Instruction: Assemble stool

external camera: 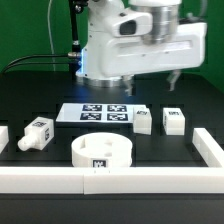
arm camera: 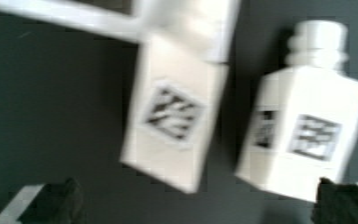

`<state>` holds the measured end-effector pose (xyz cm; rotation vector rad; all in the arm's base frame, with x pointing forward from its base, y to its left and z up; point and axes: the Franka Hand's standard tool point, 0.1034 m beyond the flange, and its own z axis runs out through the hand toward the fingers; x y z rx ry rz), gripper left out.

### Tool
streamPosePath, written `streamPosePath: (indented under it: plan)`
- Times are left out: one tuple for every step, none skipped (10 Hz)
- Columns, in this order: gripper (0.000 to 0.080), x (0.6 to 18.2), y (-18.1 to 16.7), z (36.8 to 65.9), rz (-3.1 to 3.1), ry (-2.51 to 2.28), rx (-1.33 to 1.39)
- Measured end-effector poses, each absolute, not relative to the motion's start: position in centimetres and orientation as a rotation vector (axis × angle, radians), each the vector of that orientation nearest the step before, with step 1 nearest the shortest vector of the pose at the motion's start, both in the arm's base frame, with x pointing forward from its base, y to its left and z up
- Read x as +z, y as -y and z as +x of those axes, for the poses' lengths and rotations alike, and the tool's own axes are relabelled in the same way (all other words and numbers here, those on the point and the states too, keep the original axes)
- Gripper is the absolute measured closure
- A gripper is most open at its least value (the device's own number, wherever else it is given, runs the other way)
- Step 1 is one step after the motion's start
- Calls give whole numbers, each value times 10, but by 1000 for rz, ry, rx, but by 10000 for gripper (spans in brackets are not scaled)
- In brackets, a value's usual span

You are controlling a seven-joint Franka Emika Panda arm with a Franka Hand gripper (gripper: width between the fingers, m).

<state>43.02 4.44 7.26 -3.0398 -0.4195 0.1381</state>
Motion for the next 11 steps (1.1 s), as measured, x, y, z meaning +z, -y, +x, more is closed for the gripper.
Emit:
streamPosePath:
  plan:
    - [150, 72, -38, 442, -3027, 458, 140]
    - [150, 74, -37, 451, -3018, 494, 135]
    - [150, 73, -38, 449, -3019, 491, 139]
    - [150, 73, -38, 449, -3019, 491, 140]
    - [150, 72, -37, 449, -3018, 495, 142]
    - [150, 65, -31, 452, -3002, 600, 119]
    - [150, 64, -19, 470, -2978, 704, 98]
    - [150, 68, -12, 498, -2962, 767, 65]
    - [150, 72, -12, 519, -2944, 869, 25]
    - [150, 75, -15, 528, -2927, 945, 0]
    - [150, 73, -15, 524, -2928, 936, 10]
